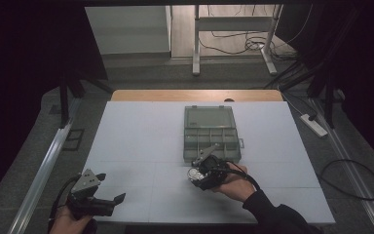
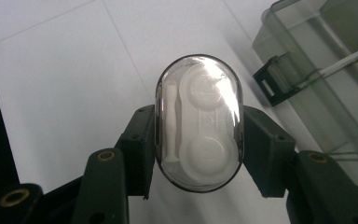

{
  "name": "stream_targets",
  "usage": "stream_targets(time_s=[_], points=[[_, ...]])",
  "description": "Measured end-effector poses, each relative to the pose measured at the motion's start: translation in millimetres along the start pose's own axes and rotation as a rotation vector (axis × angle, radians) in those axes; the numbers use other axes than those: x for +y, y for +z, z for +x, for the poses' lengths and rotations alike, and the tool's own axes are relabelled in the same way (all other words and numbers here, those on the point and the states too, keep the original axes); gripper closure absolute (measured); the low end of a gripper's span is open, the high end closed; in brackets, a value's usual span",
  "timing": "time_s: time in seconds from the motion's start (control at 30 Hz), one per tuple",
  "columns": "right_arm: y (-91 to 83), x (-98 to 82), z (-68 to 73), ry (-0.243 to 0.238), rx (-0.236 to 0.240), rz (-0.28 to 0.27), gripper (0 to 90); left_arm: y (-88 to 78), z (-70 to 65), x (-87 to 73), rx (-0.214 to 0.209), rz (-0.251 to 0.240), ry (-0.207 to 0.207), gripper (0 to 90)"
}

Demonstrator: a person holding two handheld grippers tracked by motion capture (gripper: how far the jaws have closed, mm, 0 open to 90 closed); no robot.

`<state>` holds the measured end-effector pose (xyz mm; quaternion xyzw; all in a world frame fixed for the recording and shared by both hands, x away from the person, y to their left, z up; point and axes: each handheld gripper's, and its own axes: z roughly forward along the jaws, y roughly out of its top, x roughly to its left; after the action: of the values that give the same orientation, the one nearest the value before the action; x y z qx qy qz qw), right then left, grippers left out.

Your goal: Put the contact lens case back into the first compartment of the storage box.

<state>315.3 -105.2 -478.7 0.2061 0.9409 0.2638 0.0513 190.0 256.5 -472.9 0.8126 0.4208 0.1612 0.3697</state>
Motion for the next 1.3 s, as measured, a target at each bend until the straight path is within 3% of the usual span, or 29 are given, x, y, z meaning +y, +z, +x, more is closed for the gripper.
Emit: stream_targets(time_s=[0.47,1.3], points=[[-11.3,10.7,-15.9,0.055,-0.023,-0.058,48.7,0.2,0.2,0.0,0.0,0.001,-0.004,4.3],[-2.4,37.5,-49.7,0.153,-0.098,-0.119,48.7,0.2,0.3,0.0,0.0,0.0,-0.004,4.5]])
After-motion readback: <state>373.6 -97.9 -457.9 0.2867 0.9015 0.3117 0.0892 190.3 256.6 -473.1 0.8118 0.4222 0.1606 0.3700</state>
